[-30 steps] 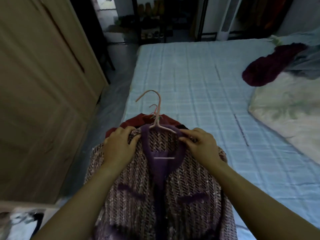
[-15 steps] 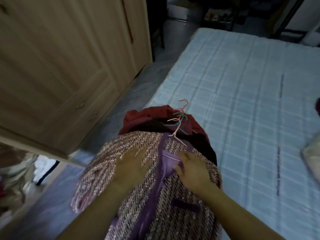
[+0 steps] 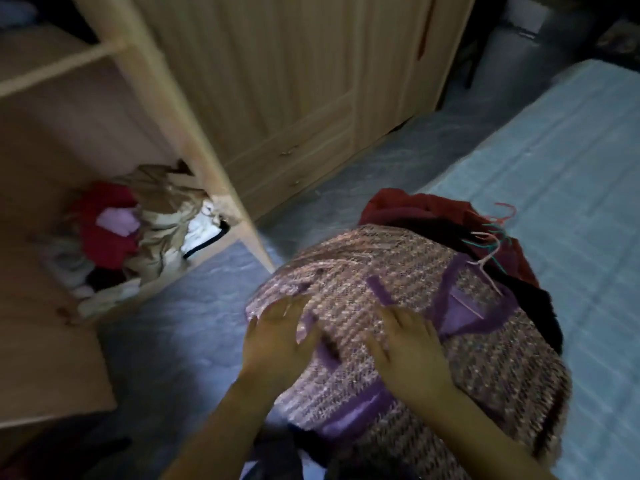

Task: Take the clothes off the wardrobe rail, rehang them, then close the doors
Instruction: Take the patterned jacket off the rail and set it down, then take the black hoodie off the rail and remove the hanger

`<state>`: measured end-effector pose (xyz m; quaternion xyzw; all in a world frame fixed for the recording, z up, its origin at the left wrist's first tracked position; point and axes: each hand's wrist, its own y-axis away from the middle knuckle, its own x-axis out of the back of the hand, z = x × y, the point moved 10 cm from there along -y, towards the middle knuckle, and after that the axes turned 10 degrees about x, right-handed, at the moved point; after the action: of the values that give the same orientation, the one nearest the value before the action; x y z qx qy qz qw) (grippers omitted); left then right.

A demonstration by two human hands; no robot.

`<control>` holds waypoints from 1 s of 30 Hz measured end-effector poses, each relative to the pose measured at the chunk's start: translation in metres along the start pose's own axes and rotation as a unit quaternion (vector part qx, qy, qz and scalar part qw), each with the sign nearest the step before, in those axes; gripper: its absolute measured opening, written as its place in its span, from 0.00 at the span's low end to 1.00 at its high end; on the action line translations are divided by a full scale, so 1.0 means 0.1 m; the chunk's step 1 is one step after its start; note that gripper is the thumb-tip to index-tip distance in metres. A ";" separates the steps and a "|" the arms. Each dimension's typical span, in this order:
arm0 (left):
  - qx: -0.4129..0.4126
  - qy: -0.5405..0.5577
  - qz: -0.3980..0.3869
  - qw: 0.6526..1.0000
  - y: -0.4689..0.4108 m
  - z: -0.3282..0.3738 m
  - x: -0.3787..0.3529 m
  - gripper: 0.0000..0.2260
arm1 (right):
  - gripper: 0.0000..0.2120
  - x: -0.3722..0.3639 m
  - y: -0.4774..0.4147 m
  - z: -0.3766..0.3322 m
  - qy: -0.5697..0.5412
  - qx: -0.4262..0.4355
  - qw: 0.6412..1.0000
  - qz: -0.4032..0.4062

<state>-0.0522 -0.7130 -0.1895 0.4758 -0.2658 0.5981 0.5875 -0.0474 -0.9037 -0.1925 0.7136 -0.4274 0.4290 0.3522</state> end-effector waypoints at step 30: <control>0.022 -0.097 0.429 0.898 -2.00 -3.39 6.51 0.28 | 0.25 2.33 -4.66 -6.61 0.000 0.436 0.845 0.308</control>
<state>0.1455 -0.0891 0.1986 0.3841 -0.4865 0.7491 0.2340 0.2342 -0.2202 0.2110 0.6251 -0.3941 0.6578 -0.1460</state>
